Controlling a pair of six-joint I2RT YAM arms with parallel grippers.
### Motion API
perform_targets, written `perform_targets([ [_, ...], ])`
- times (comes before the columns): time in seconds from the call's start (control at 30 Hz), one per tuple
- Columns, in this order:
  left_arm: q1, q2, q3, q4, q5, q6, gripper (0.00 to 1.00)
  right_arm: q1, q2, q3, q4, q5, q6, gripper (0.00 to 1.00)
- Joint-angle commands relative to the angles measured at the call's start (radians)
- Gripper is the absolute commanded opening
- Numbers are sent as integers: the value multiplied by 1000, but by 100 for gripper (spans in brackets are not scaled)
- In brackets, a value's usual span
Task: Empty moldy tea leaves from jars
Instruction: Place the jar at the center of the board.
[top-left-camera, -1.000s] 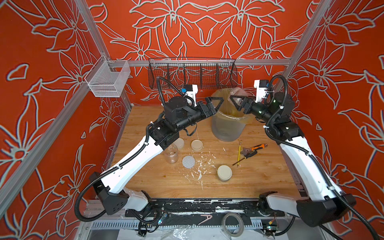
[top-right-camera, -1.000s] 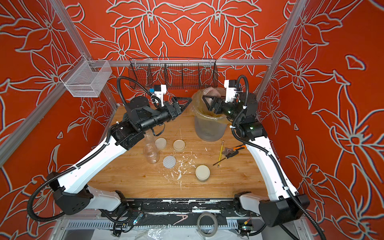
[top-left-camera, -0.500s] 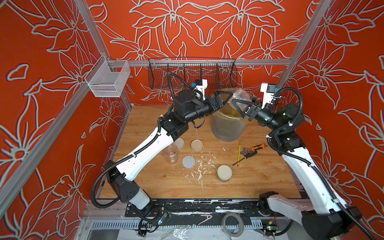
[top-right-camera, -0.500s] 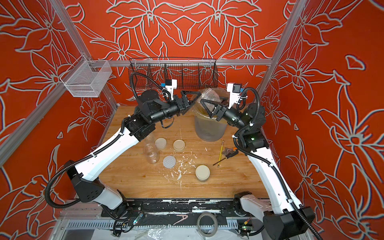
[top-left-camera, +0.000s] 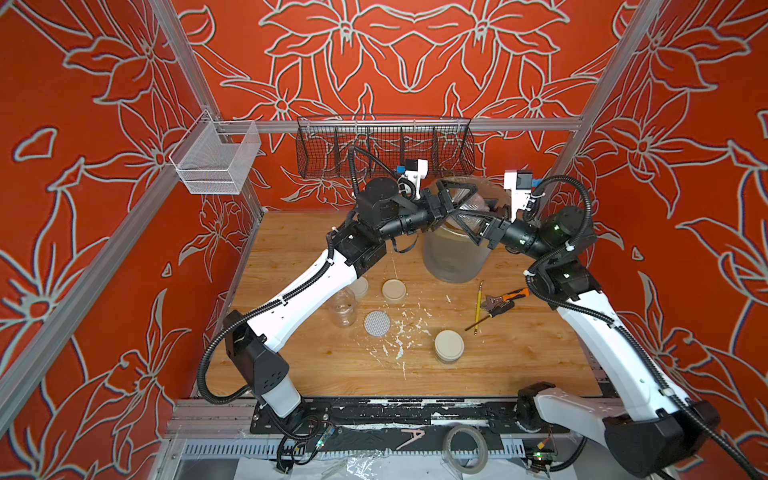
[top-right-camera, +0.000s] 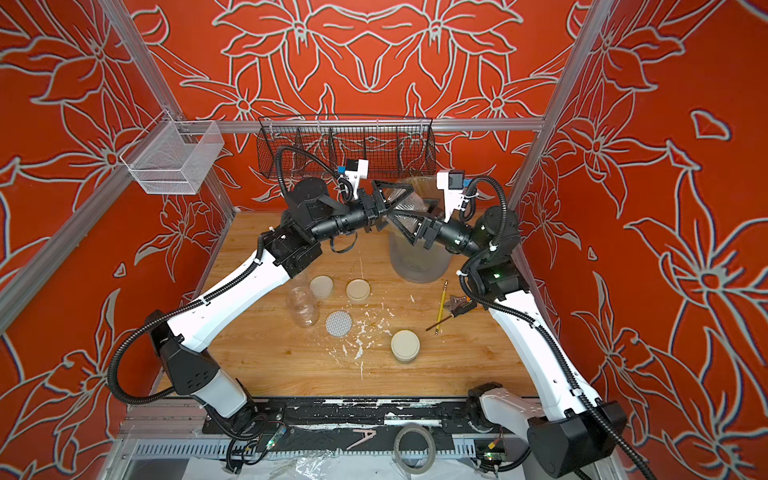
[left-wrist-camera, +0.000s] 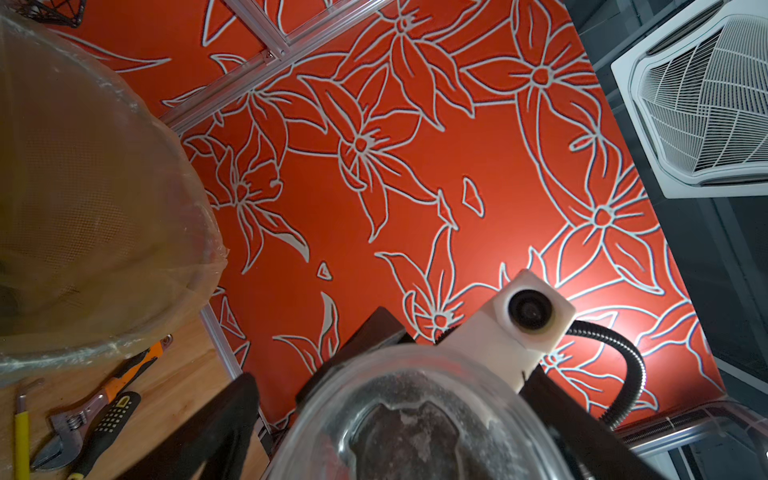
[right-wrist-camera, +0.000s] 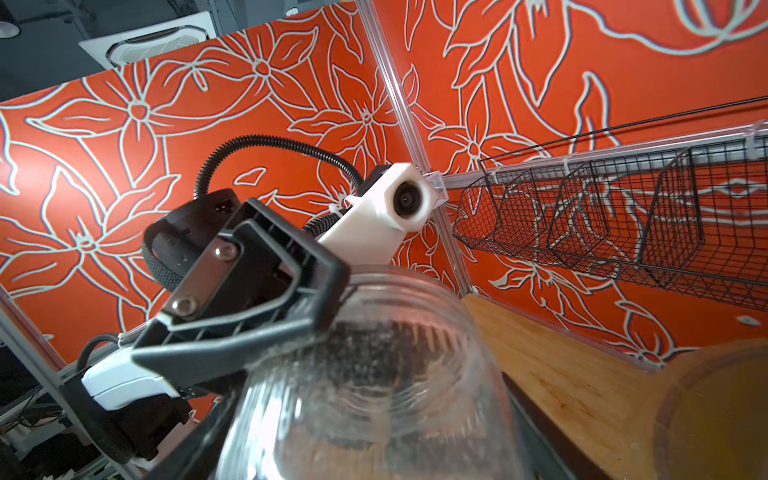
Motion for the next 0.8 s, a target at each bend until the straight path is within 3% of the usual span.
perform_targets([
  [0.0, 4, -1, 26, 21, 19, -10, 91, 17, -11, 5, 10, -24, -56, 0],
  [0.23, 4, 1, 28, 6, 76, -9, 71, 25, 1, 2, -16, -10, -67, 3],
  [0.57, 4, -64, -15, -34, 36, 109, 37, 28, -3, 4, -60, 17, -60, 61],
  [0.77, 4, -107, -23, -78, -12, 194, 22, 27, -15, 27, -129, 28, -70, 79],
])
